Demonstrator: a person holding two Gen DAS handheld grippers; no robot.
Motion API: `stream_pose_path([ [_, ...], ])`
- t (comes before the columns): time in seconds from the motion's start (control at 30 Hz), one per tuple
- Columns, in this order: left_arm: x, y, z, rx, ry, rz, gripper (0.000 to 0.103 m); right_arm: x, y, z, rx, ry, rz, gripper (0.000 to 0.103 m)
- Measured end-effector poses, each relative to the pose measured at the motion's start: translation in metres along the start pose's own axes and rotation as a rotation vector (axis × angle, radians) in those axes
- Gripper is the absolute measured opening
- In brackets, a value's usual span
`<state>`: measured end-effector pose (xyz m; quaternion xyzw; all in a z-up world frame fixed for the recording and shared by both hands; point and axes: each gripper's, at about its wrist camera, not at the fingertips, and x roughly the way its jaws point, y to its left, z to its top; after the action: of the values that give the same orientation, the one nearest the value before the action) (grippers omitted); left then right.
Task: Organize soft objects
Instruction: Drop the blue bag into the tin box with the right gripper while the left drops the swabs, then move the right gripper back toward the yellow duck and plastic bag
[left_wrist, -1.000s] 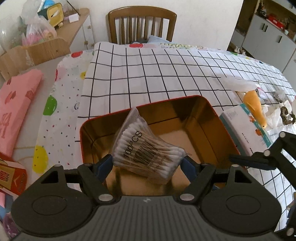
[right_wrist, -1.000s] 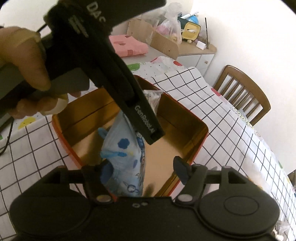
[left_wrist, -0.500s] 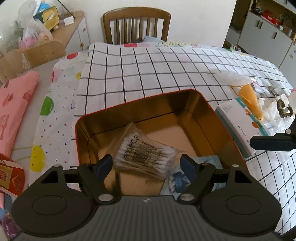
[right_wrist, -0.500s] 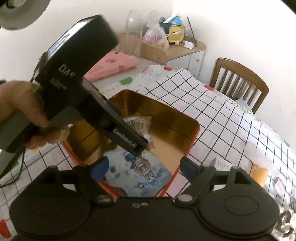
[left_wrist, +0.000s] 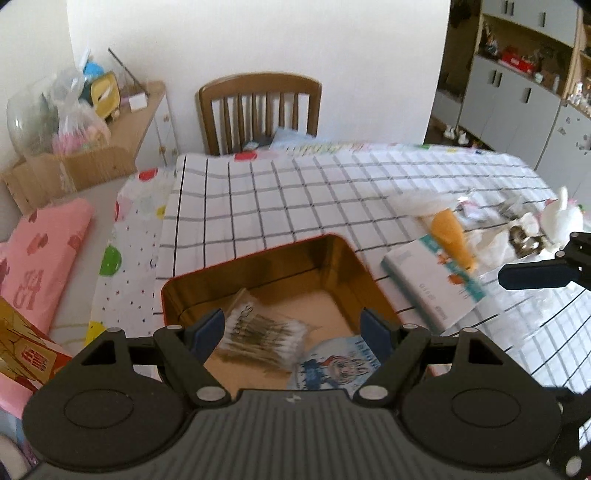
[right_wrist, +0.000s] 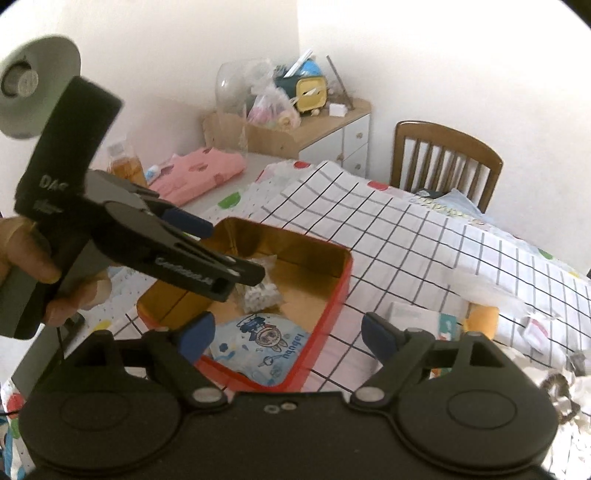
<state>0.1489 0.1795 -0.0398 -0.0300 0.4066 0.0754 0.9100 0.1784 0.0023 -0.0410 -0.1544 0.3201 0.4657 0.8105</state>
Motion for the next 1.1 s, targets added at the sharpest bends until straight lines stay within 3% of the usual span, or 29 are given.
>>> stream_pose_path([
  [0.5, -0.051, -0.061, 0.003, 0.006, -0.125, -0.043, 0.085, -0.070, -0.049, -0.032, 0.142, -0.089, -0.091, 0.092],
  [0.9, -0.048, -0.119, 0.009, -0.017, -0.151, -0.124, 0.086, -0.119, -0.100, -0.071, 0.227, -0.114, -0.180, 0.097],
  [1.0, -0.043, -0.132, 0.011, -0.024, -0.155, -0.145, 0.100, -0.128, -0.114, -0.078, 0.246, -0.118, -0.203, 0.098],
  [1.1, -0.039, -0.145, 0.013, -0.030, -0.166, -0.165, 0.100, -0.134, -0.128, -0.086, 0.263, -0.116, -0.223, 0.098],
])
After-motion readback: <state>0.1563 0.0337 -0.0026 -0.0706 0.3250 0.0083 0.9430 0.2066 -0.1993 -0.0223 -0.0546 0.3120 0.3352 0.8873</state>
